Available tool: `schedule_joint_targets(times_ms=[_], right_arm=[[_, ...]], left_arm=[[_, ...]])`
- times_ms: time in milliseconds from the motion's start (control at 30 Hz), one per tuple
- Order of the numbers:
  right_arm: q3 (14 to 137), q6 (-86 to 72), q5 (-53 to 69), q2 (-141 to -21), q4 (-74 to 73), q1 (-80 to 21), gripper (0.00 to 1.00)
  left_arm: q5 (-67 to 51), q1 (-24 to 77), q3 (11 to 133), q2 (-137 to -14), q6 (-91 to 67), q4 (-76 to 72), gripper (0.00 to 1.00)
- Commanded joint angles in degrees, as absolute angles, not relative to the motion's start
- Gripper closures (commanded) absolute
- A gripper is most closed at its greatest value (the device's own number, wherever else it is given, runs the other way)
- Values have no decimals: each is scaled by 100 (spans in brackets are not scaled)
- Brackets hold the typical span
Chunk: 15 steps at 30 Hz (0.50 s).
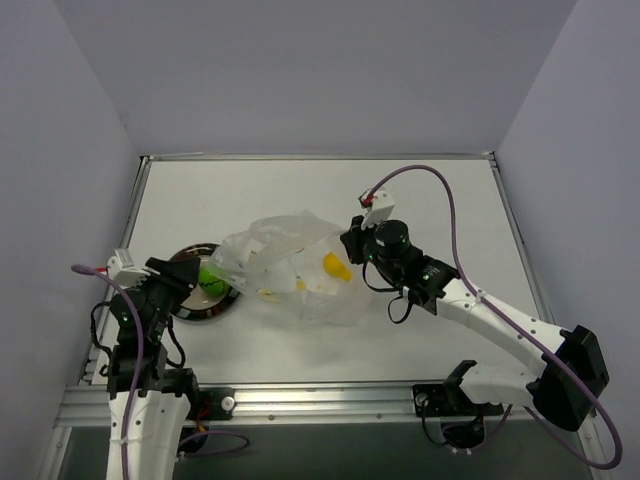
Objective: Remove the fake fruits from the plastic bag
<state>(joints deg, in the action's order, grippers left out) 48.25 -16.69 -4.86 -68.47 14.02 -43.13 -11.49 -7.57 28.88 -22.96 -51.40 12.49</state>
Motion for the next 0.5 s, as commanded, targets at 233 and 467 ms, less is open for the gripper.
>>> schedule_joint_targets(times_ms=[233,467], right_arm=[[4834,-1705,-1178,-6864,1758,-4087,100],[4781,-1810,-1029,-6856,1696,-4069,100]], left_arm=[[-1223,1747,3339,-2082,-5072,2250,69],[-844,3055,3366,-2811,-5063,1330,71]])
